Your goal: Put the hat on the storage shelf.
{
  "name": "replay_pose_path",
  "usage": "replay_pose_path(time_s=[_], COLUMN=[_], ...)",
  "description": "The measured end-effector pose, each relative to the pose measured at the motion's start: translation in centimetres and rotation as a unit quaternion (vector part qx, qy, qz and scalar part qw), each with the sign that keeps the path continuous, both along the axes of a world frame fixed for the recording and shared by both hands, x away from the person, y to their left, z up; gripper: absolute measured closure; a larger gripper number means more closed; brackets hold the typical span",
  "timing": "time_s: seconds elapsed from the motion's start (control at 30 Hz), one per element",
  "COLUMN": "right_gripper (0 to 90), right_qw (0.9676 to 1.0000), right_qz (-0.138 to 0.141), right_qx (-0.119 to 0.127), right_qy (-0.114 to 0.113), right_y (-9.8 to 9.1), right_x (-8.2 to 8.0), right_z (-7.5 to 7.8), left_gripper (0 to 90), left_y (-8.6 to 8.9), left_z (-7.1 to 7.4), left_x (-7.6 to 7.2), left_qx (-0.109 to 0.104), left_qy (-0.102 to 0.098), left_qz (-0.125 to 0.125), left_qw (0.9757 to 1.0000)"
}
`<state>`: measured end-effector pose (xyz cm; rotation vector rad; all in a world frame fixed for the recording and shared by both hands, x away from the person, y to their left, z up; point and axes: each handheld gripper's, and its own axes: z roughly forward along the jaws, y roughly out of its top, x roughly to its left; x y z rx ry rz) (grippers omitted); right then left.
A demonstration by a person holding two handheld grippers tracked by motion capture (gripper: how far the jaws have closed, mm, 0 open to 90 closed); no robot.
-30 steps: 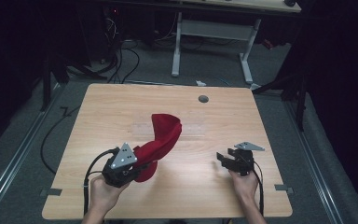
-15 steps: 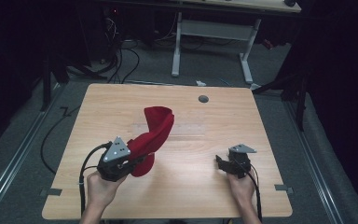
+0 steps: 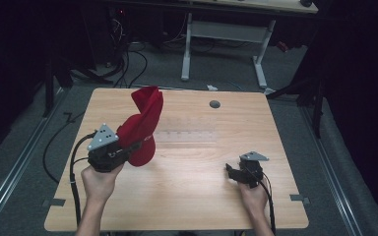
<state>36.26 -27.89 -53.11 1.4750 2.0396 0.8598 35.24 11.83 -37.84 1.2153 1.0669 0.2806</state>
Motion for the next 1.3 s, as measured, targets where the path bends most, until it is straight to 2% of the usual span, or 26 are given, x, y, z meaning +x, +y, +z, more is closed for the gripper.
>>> replay_pose_path(time_s=[0.17, 0.3, 0.4, 0.6, 0.73, 0.83, 0.97, 1.03, 1.2, 1.3], right_gripper=[33.3, 33.2, 33.2, 33.2, 33.0, 32.5, 32.4, 32.3, 32.2, 32.1], right_qw=[1.0, 1.0, 1.0, 1.0, 1.0, 1.0, 1.0, 1.0, 1.0, 1.0], right_qz=[0.0, 0.001, 0.002, 0.004, 0.005, 0.006, 0.008, 0.008, 0.009, 0.009], right_qx=[0.0, 0.001, 0.0, -0.001, -0.001, 0.0, -0.001, -0.001, -0.001, -0.001], right_qy=[0.0, 0.001, 0.001, 0.001, 0.001, 0.001, 0.001, 0.001, 0.001, 0.001], right_y=[0.1, 0.1, 0.2, 0.2, 0.2, 0.2, 0.2, 0.2, 0.2, 0.2], right_x=[0.0, 0.0, 0.0, 0.0, 0.0, 0.0, 0.0, 0.0, 0.0, 0.0], right_z=[0.0, 0.0, 0.0, 0.0, 0.0, 0.0, 0.0, 0.0, 0.0, 0.0], left_gripper=[83.7, 83.7, 83.7, 83.8, 83.8, 83.7, 83.7, 83.7, 83.7, 83.7], left_y=[1.1, 1.6, 1.5, 1.1, 0.2, -0.8, -1.3, -1.4, -1.2, -0.9], left_z=[0.0, 0.1, 0.2, 0.8, 1.1, 0.6, -0.5, -1.0, -1.4, -1.7], left_x=[1.7, 2.8, 3.5, 5.2, 6.4, 7.3, 8.5, 8.9, 9.9, 10.4], left_qx=[-0.015, -0.017, -0.008, -0.003, 0.018, 0.035, 0.05, 0.056, 0.054, 0.055], left_qy=[0.005, 0.005, 0.003, -0.004, -0.01, -0.015, -0.009, -0.009, -0.018, -0.016], left_qz=[0.024, 0.036, 0.039, 0.035, 0.027, 0.023, 0.022, 0.03, 0.038, 0.045], left_qw=[0.9996, 0.9992, 0.9992, 0.9994, 0.9994, 0.999, 0.9985, 0.9979, 0.9976, 0.9974])
